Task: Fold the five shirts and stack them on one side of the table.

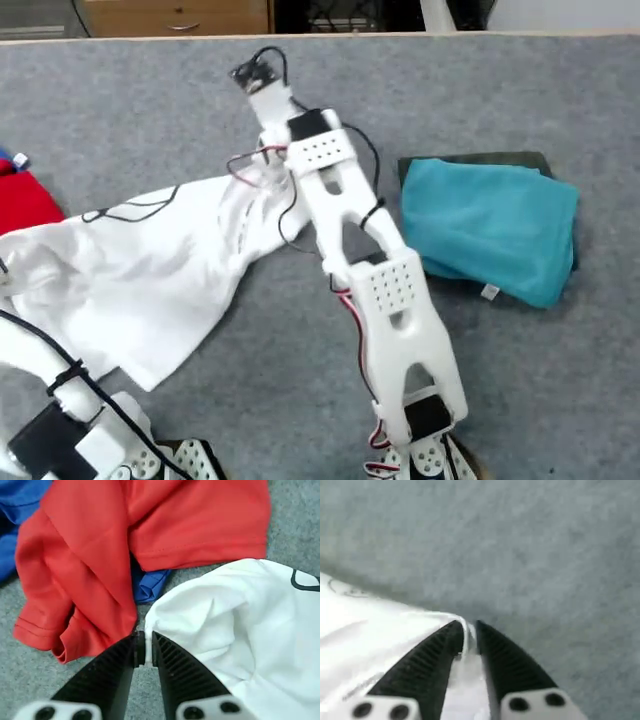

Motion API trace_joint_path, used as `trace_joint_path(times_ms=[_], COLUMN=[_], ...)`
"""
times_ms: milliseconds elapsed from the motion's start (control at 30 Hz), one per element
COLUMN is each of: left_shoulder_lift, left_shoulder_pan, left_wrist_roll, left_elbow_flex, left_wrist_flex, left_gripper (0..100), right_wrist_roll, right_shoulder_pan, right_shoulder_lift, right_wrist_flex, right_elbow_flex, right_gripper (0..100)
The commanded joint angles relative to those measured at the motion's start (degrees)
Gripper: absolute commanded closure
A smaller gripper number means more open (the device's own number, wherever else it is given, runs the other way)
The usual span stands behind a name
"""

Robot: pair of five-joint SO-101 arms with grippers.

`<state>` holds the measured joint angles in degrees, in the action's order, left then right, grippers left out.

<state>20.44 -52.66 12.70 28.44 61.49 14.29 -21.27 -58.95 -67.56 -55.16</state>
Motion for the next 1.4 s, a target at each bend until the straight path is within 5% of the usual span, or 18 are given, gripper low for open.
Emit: trace_joint_path(times_ms=[0,200,367,667,800,1133,1367], left_shoulder_lift=[0.97,0.97,0.97,0.97,0.97,1.05,4.57], left_shoulder_pan=[0.31,-0.22,-0.13,-0.13,-0.13,0.04,-4.70], left_wrist_roll=[0.18,0.26,0.26,0.26,0.26,0.26,0.18], left_elbow_flex=[-0.22,0.22,0.04,0.22,0.04,-0.31,0.40], left_wrist_flex=[-0.70,-0.70,-0.70,-0.70,-0.70,-0.62,4.31], left_gripper=[97,97,97,97,97,97,97], right_wrist_roll=[-3.87,-4.22,-4.66,-16.00,-16.18,-17.41,-6.59], right_shoulder_pan=[2.29,0.09,0.35,1.58,-4.22,-29.27,-39.82], right_shoulder_lift=[-3.56,-6.73,-1.98,6.55,16.04,42.68,42.77], right_wrist_flex=[-1.23,-19.52,-26.37,-34.02,-33.93,-32.44,-32.44], right_elbow_flex=[-17.27,-40.66,-39.52,-39.52,-29.76,30.11,41.63], right_gripper=[81.5,81.5,81.4,81.5,81.5,81.5,81.5])
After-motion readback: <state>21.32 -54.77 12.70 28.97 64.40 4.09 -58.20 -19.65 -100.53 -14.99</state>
